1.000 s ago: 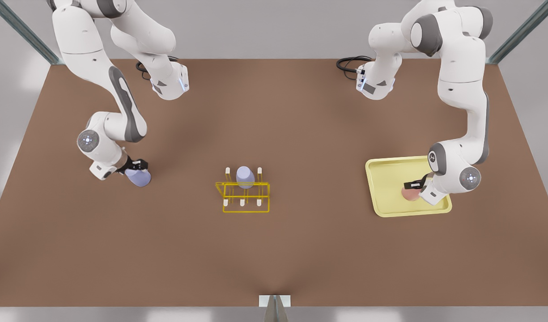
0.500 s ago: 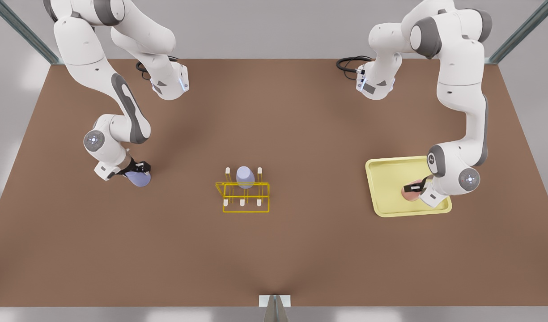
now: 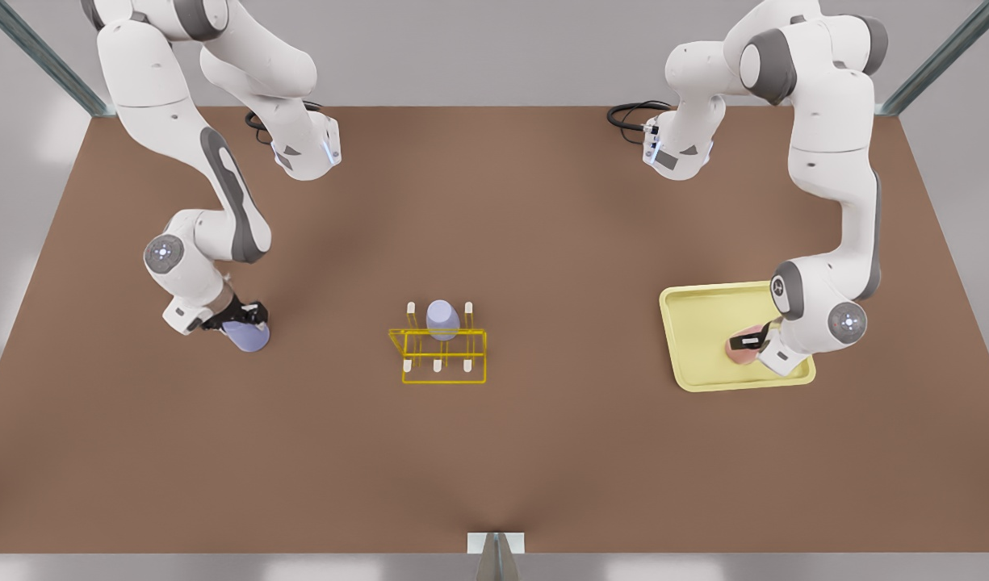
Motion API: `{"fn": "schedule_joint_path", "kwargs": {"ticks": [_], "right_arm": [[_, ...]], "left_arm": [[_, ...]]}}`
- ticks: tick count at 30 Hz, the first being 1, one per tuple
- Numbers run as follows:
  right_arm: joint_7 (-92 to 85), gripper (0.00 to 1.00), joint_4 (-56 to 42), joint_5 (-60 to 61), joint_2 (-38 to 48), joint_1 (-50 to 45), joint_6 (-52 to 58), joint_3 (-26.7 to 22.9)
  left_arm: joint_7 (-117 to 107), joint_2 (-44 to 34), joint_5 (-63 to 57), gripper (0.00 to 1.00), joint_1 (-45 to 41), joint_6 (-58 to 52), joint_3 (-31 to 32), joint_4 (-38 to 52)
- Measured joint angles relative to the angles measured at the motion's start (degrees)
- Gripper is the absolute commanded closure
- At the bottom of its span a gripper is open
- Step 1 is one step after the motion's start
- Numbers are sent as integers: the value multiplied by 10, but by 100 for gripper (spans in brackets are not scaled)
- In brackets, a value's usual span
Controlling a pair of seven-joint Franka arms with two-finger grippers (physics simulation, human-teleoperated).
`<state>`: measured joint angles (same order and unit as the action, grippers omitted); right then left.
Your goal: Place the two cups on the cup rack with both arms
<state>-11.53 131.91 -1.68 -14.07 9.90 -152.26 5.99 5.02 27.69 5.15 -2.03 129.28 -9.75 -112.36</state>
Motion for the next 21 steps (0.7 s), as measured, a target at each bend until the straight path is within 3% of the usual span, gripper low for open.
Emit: {"fn": "schedule_joint_path", "kwargs": {"ticks": [6,9,13,16,21], "right_arm": [[4,14,-150,43,-9,-97,117,12],[10,14,-206,78,-37,-160,149,12],[24,14,-271,98,-74,-198,173,12],[35,14,-329,103,-100,-204,188,12],[60,14,-431,107,-143,-219,237,13]], "left_arm": [[-24,-52,13,18,-32,-67,5,5],[-53,-32,34,18,-42,-111,41,68],[-124,22,44,18,-46,-158,146,185],[-207,122,46,18,-53,-185,236,347],[-345,215,64,18,-91,-199,283,507]]}}
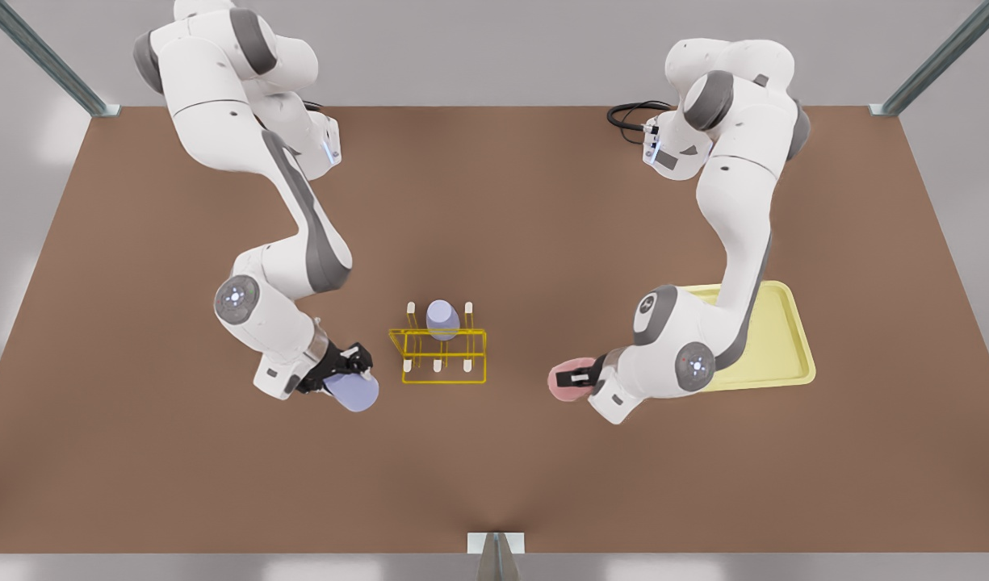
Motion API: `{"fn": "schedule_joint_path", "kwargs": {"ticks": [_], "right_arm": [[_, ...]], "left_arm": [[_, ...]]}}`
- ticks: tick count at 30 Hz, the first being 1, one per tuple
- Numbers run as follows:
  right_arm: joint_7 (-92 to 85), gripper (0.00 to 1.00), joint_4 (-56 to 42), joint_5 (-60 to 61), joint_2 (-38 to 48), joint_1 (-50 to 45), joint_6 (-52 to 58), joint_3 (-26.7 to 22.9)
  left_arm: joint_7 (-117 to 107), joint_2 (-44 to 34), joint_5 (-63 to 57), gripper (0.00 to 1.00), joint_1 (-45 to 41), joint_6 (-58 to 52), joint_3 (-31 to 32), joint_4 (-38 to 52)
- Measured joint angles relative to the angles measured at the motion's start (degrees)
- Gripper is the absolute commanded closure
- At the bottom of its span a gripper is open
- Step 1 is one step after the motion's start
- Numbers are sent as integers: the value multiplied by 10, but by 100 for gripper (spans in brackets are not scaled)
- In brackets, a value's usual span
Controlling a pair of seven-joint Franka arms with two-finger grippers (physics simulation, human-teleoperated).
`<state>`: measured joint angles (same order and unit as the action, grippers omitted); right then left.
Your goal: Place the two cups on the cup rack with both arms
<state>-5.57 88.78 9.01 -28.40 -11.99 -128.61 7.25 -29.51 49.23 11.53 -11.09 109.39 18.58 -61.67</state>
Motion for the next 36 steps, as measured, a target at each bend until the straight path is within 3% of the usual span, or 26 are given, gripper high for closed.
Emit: {"fn": "schedule_joint_path", "kwargs": {"ticks": [4,17,18,19,27,33,36], "right_arm": [[24,14,-14,4,-4,-20,24,3],[88,14,4,34,-26,-56,45,4],[92,11,4,34,-30,-58,44,4],[95,0,4,34,-32,-59,44,4],[114,0,1,25,-15,-54,47,-2],[89,0,0,-61,22,114,119,-12],[57,0,-2,-89,35,148,152,-21]], "left_arm": [[-86,27,24,18,-27,28,12,48],[-264,59,59,18,-106,124,11,85],[-273,64,60,18,-110,129,10,87],[-281,68,60,18,-113,135,10,88],[-330,71,54,17,-119,165,2,85],[-355,71,29,17,-131,158,2,84],[-364,72,15,17,-131,150,2,83]]}}
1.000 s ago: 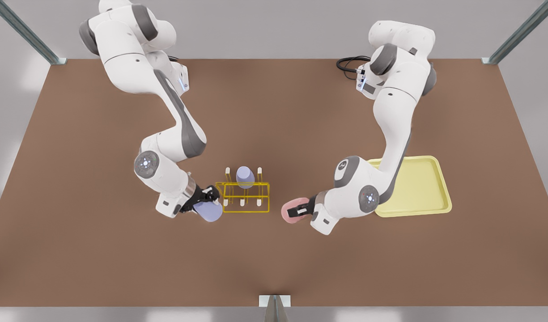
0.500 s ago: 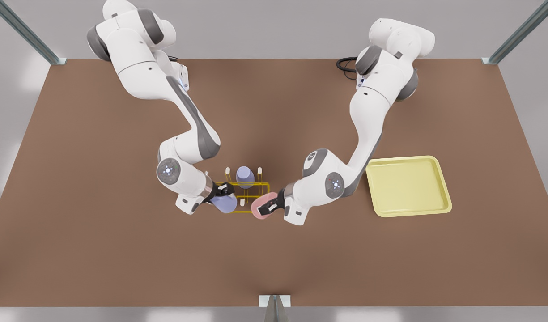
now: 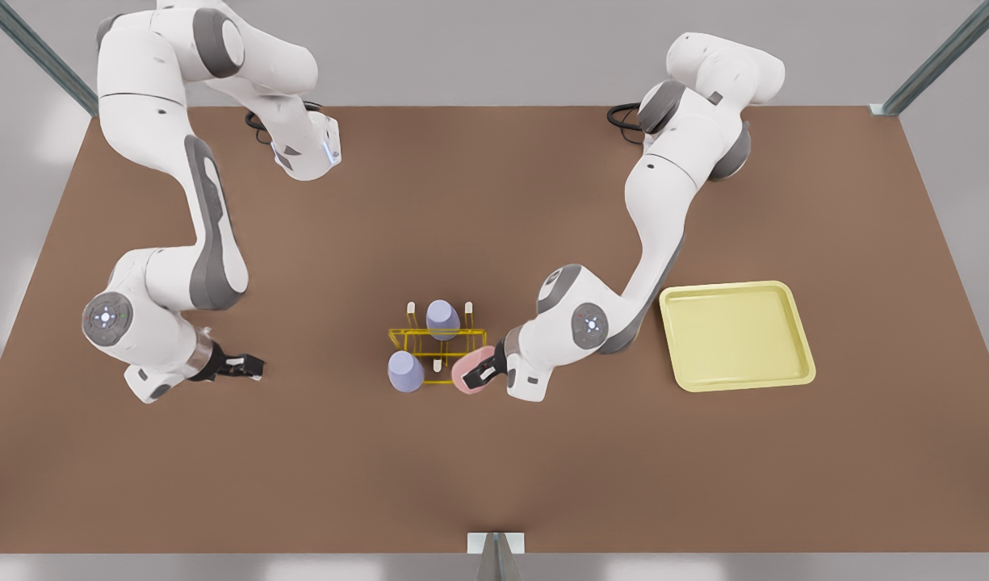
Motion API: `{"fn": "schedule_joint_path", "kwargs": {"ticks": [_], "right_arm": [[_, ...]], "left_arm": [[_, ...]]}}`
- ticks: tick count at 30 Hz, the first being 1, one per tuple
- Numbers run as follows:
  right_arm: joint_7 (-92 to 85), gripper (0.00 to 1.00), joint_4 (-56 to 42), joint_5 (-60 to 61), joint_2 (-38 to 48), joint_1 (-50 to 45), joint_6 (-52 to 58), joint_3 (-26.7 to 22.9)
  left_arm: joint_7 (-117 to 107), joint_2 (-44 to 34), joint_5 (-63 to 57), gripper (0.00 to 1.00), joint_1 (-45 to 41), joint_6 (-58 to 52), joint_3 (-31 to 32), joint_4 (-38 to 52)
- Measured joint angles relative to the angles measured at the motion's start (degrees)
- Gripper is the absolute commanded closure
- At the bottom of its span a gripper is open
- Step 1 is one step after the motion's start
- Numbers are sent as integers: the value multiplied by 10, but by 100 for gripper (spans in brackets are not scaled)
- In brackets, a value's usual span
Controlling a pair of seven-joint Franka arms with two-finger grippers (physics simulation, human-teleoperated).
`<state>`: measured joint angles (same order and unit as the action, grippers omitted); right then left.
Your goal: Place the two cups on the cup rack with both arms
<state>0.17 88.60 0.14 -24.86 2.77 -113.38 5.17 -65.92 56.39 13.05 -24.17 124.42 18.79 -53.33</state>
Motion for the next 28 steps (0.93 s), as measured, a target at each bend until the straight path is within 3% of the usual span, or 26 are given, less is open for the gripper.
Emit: {"fn": "schedule_joint_path", "kwargs": {"ticks": [5,6,13,19,20,22,28], "right_arm": [[-50,0,-1,-16,53,11,50,-2],[-58,0,-1,-17,58,10,58,-1],[-110,0,-3,-20,70,15,89,-2],[-133,0,-26,-19,118,16,140,-2],[-136,0,-27,-20,124,16,149,-3],[-142,0,-27,-21,139,15,171,-8],[-150,0,-28,-22,156,14,214,-11]], "left_arm": [[-13,1,-7,16,-6,-7,0,-2],[-15,1,-7,0,-7,-8,1,-2],[-30,-8,-8,0,4,-20,2,-1],[4,-172,-98,0,216,-245,9,3],[26,-214,-126,0,229,-286,-2,-21],[87,-351,-162,0,204,-331,-81,-187],[238,-386,-151,0,218,-432,-114,-251]]}}
